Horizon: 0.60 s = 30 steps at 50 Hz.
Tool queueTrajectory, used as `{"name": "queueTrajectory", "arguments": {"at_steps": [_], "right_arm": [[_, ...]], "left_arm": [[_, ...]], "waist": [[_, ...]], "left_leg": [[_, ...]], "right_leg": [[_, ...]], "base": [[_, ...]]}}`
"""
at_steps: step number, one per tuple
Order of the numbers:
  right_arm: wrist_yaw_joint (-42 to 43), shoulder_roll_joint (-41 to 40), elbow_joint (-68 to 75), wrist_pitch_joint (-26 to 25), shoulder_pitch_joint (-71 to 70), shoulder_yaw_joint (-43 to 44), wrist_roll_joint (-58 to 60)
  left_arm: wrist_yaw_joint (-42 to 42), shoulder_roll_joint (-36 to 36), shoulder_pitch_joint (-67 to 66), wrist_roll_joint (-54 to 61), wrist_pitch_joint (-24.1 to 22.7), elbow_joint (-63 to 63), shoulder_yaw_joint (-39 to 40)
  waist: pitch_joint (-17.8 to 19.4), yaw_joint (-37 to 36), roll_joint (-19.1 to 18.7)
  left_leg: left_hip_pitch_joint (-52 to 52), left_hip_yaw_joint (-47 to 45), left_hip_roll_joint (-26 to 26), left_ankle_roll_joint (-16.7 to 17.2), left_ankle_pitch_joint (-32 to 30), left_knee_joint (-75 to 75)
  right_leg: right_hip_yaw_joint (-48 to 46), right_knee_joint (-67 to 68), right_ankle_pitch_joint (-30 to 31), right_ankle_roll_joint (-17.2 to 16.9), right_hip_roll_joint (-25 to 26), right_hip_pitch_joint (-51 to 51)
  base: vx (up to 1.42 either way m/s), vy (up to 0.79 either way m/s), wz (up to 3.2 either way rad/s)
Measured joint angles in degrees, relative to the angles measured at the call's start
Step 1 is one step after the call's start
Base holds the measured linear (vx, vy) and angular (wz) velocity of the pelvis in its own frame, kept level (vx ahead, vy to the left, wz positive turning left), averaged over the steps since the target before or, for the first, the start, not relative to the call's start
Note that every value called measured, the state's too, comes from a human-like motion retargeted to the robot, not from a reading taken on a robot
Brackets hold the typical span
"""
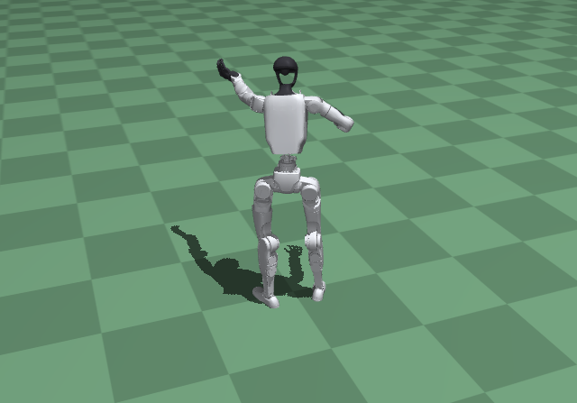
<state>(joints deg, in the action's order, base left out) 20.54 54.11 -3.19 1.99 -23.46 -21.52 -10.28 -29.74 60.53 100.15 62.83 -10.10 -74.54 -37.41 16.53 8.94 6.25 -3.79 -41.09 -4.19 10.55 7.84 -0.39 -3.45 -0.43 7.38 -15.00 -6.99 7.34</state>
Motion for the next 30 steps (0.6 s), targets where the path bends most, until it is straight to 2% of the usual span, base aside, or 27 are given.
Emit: {"name": "queueTrajectory", "arguments": {"at_steps": [3,7,13,17,21,30], "right_arm": [[-0.4,0.2,0.5,-0.1,0.9,1.6,-0.2],[-0.8,-1.0,1.8,0.8,3.7,5.3,-0.4],[-2.0,-3.5,6.9,2.9,9.7,11.6,1.5],[-4.0,-4.5,14.2,3.8,11.6,13.8,3.5],[-6.0,-6.4,24.1,3.7,10.7,16.0,2.2],[-2.5,-9.4,45.2,2.7,-0.3,26.2,-20.4]], "left_arm": [[2.7,2.0,2.6,-1.0,0.8,-2.0,-3.3],[4.7,3.6,-0.8,-8.8,-1.3,4.0,-6.2],[-1.7,0.7,-16.8,-31.4,-3.8,21.7,1.1],[-4.4,-5.6,-29.1,-44.6,-4.1,33.2,7.7],[-2.2,-14.0,-38.4,-53.4,-4.2,41.1,11.0],[3.6,-34.1,-51.4,-59.7,-3.1,47.7,10.6]], "waist": [[0.8,0.5,0.3],[1.3,0.5,1.0],[-0.1,-0.8,0.7],[-2.0,-1.8,-0.3],[-4.0,-2.5,-1.3],[-6.5,-3.4,-2.6]], "left_leg": [[-0.1,-0.8,-0.3,0.0,0.2,0.4],[-0.2,-1.2,-0.3,0.0,0.6,0.9],[-0.2,-0.3,0.2,0.0,1.5,1.8],[-0.3,1.1,0.6,0.0,2.1,2.4],[-0.5,3.1,0.9,-0.1,2.7,3.1],[-1.8,8.0,1.1,-0.4,3.5,4.5]], "right_leg": [[0.9,0.0,0.5,0.0,0.4,0.3],[1.5,0.2,0.5,0.0,0.4,0.4],[1.1,0.5,-0.8,0.0,-0.9,-0.2],[-0.1,0.8,-2.2,0.0,-2.0,-1.1],[-1.8,1.7,-4.0,0.0,-3.1,-2.3],[-6.4,5.5,-8.4,0.4,-5.0,-5.4]], "base": [[-0.01,0.02,-0.24],[0.00,0.00,0.00],[0.05,0.02,0.14],[0.10,0.00,0.36],[0.10,-0.02,0.47],[0.08,-0.05,0.52]]}}
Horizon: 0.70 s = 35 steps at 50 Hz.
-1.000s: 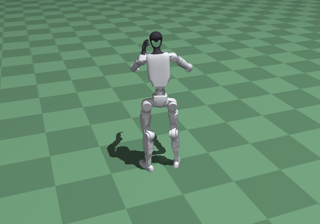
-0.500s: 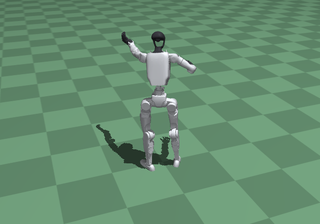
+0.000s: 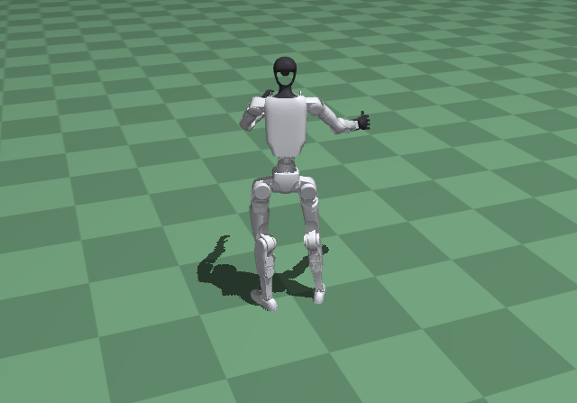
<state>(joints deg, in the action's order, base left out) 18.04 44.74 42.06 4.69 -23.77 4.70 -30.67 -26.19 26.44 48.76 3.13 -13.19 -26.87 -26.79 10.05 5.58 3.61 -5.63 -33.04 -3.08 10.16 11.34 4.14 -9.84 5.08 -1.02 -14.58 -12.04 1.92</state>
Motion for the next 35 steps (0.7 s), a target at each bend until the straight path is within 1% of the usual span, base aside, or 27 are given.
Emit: {"name": "queueTrajectory", "arguments": {"at_steps": [3,5,7,9,12,15,17,20,24,27,30,35], "right_arm": [[0.5,1.5,4.1,0.5,-5.3,1.2,-5.4],[0.9,2.8,6.0,0.6,-9.0,0.5,-7.2],[1.8,4.3,6.6,0.7,-12.7,-1.9,-6.8],[3.0,6.1,5.8,0.8,-16.0,-6.1,-4.0],[4.6,9.2,1.7,0.6,-20.6,-14.8,5.9],[3.8,13.3,-5.1,-0.8,-25.4,-24.2,22.5],[4.2,15.4,-10.7,-0.8,-29.4,-29.9,29.2],[3.3,18.7,-18.2,-0.8,-36.6,-38.9,42.4],[3.2,20.1,-25.8,-0.2,-47.5,-50.1,56.2],[3.4,19.3,-29.7,0.3,-54.5,-57.2,63.3],[3.5,17.5,-32.5,0.7,-59.7,-62.5,67.9],[3.3,14.6,-35.0,1.4,-63.5,-67.3,71.4]], "left_arm": [[0.7,-4.6,-1.8,-1.4,0.3,-0.5,-2.1],[1.0,-7.0,-2.3,-2.0,0.6,-1.3,-3.7],[0.9,-8.8,-2.1,-2.2,0.9,-2.4,-5.2],[0.6,-10.0,-1.5,-2.1,1.0,-3.6,-6.5],[-0.5,-11.0,-0.3,-2.0,0.7,-5.4,-7.8],[-1.4,-11.3,0.8,-2.8,0.7,-7.1,-8.1],[-2.2,-11.5,1.5,-1.8,0.5,-8.1,-8.1],[-2.4,-11.7,2.1,-1.0,0.3,-9.4,-8.0],[-2.3,-12.0,2.3,0.1,-0.3,-10.5,-7.9],[-2.0,-12.2,2.3,1.4,-0.7,-10.6,-7.7],[-1.4,-12.6,2.4,2.8,-1.1,-10.5,-7.5],[-0.4,-13.2,3.0,3.3,-1.1,-10.4,-7.4]], "waist": [[-0.3,-0.4,-0.2],[-0.4,-0.6,-0.3],[-0.6,-1.0,-0.2],[-0.7,-1.3,-0.1],[-1.1,-1.8,0.0],[-1.7,-2.3,0.1],[-2.1,-2.6,0.0],[-2.8,-3.0,0.0],[-3.6,-3.4,-0.1],[-4.1,-3.6,-0.1],[-4.5,-3.9,-0.2],[-5.0,-4.7,0.0]], "left_leg": [[-0.4,1.2,-0.5,0.1,0.0,0.4],[-0.6,1.9,-0.8,0.2,-0.1,0.6],[-0.7,2.4,-1.0,0.2,-0.2,0.7],[-0.9,2.9,-1.2,0.2,-0.3,0.7],[-1.1,3.4,-1.4,0.3,-0.5,0.6],[-1.3,3.9,-1.4,0.4,-0.8,0.3],[-1.5,4.1,-1.4,0.5,-0.9,0.0],[-1.7,4.5,-1.4,0.6,-1.1,-0.4],[-2.0,5.1,-1.3,0.7,-1.3,-0.7],[-2.2,5.5,-1.4,0.7,-1.3,-0.8],[-2.3,5.9,-1.5,0.6,-1.3,-0.8],[-2.6,6.4,-1.7,0.6,-1.0,-0.6]], "right_leg": [[-1.3,1.1,-1.0,0.5,0.1,-0.8],[-2.0,1.6,-1.6,0.7,0.2,-1.3],[-2.6,1.9,-1.9,0.8,0.3,-1.7],[-3.1,1.9,-2.1,0.8,0.4,-2.1],[-3.9,1.6,-2.3,0.7,0.6,-2.8],[-4.5,0.8,-2.2,0.4,0.7,-3.6],[-5.0,0.0,-2.1,0.2,0.9,-4.2],[-5.6,-1.1,-1.9,-0.1,1.0,-5.2],[-6.3,-1.9,-1.8,-0.3,1.1,-6.1],[-6.8,-2.0,-2.0,-0.4,1.1,-6.5],[-7.2,-1.6,-2.3,-0.4,1.2,-6.7],[-7.6,-0.8,-2.9,-0.4,1.2,-7.0]], "base": [[0.03,-0.11,0.38],[0.02,-0.11,0.31],[0.01,-0.10,0.26],[0.00,-0.10,0.22],[-0.01,-0.09,0.18],[-0.01,-0.07,0.15],[0.00,-0.06,0.14],[0.00,-0.04,0.09],[0.00,0.00,0.00],[0.00,0.00,0.00],[0.00,0.00,0.00],[0.00,0.00,0.00]]}}
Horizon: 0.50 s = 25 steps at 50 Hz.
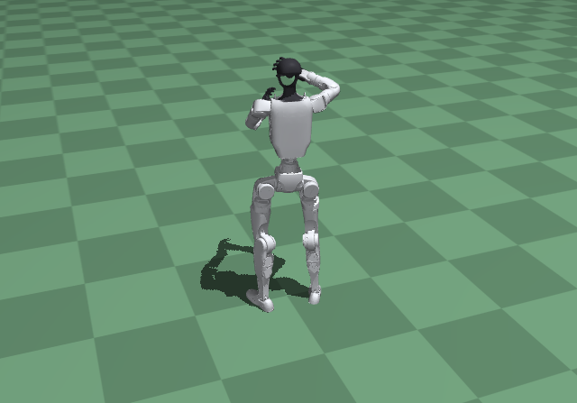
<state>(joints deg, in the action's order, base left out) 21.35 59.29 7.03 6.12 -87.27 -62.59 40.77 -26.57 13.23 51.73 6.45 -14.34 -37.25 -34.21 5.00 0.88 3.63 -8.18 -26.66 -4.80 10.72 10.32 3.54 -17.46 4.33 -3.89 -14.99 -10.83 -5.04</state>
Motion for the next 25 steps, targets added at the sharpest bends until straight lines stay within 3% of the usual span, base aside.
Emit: {"name": "queueTrajectory", "arguments": {"at_steps": [25], "right_arm": [[0.8,-1.3,1.0,2.4,1.2,-3.2,4.4]], "left_arm": [[0.2,-1.3,-2.1,-2.8,-1.0,0.3,-0.6]], "waist": [[-3.8,-1.6,1.8]], "left_leg": [[-2.2,-0.6,-0.3,0.6,1.3,-1.0]], "right_leg": [[0.5,0.7,-0.7,0.0,0.5,-1.0]], "base": [[0.00,0.00,0.00]]}}
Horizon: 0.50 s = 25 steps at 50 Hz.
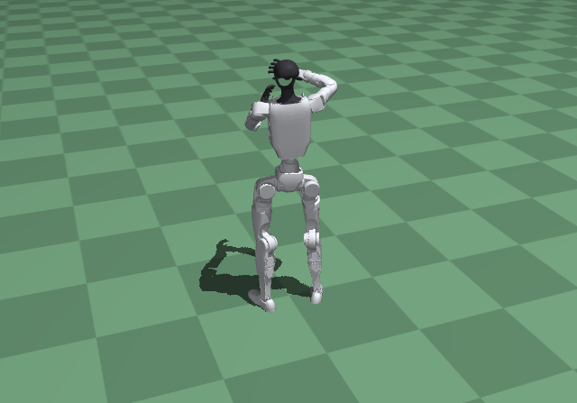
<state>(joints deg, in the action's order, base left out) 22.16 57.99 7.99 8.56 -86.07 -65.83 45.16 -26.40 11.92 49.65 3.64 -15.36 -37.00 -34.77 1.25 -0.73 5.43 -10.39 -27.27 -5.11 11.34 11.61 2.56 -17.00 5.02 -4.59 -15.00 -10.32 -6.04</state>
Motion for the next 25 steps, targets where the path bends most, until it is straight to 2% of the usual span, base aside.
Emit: {"name": "queueTrajectory", "arguments": {"at_steps": [25], "right_arm": [[2.7,1.0,-0.8,-0.2,5.1,4.0,0.6]], "left_arm": [[0.0,-0.1,-0.4,-0.8,-0.9,0.7,0.1]], "waist": [[-0.3,-0.4,0.3]], "left_leg": [[-0.3,-3.3,-0.7,0.4,1.0,0.2]], "right_leg": [[3.0,-1.3,1.2,0.0,1.2,1.2]], "base": [[0.00,0.00,0.00]]}}
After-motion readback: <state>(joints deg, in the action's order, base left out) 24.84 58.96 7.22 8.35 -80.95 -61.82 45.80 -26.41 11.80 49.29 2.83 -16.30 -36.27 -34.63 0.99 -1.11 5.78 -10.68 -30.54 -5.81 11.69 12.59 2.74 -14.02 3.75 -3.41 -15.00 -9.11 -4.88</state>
